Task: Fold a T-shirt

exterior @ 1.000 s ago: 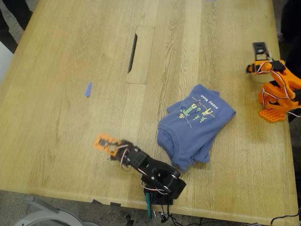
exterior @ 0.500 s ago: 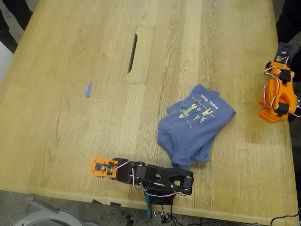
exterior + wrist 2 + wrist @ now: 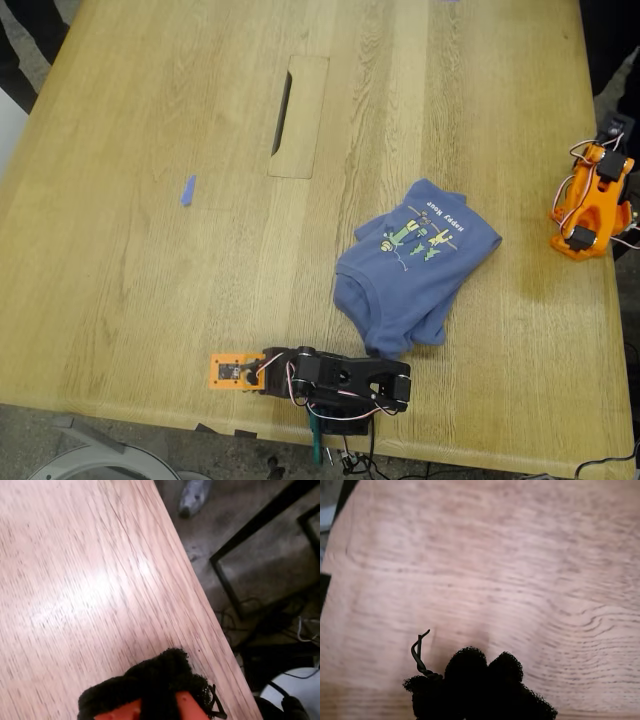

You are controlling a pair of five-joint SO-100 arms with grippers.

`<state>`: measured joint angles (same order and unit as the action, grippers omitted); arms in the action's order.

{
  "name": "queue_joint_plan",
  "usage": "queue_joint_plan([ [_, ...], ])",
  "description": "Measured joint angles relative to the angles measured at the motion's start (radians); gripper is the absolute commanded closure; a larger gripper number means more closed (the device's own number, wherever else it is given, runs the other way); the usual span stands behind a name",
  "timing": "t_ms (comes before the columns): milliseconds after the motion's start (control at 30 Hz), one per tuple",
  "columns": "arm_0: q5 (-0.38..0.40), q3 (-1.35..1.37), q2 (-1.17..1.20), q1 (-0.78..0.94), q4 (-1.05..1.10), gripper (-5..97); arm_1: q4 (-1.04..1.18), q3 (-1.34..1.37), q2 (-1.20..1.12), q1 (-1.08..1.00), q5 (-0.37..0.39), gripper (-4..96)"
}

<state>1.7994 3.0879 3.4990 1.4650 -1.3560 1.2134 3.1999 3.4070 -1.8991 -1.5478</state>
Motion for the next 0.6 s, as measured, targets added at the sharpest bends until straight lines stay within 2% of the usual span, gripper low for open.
queue_joint_plan([
  [100, 0.060, 0.000, 0.000, 0.009, -0.048, 91, 0.018, 0.000, 0.000, -0.037, 0.021, 91.0],
  [200, 0.077, 0.000, 0.000, 0.011, -0.060, 91, 0.025, 0.000, 0.000, -0.072, 0.026, 90.8],
  [333, 0.077, 0.000, 0.000, 0.023, -0.060, 91, 0.038, 0.000, 0.000, -0.078, -0.087, 90.8],
  [600, 0.077, 0.000, 0.000, 0.023, -0.060, 91, 0.038, 0.000, 0.000, -0.087, -0.107, 90.8],
])
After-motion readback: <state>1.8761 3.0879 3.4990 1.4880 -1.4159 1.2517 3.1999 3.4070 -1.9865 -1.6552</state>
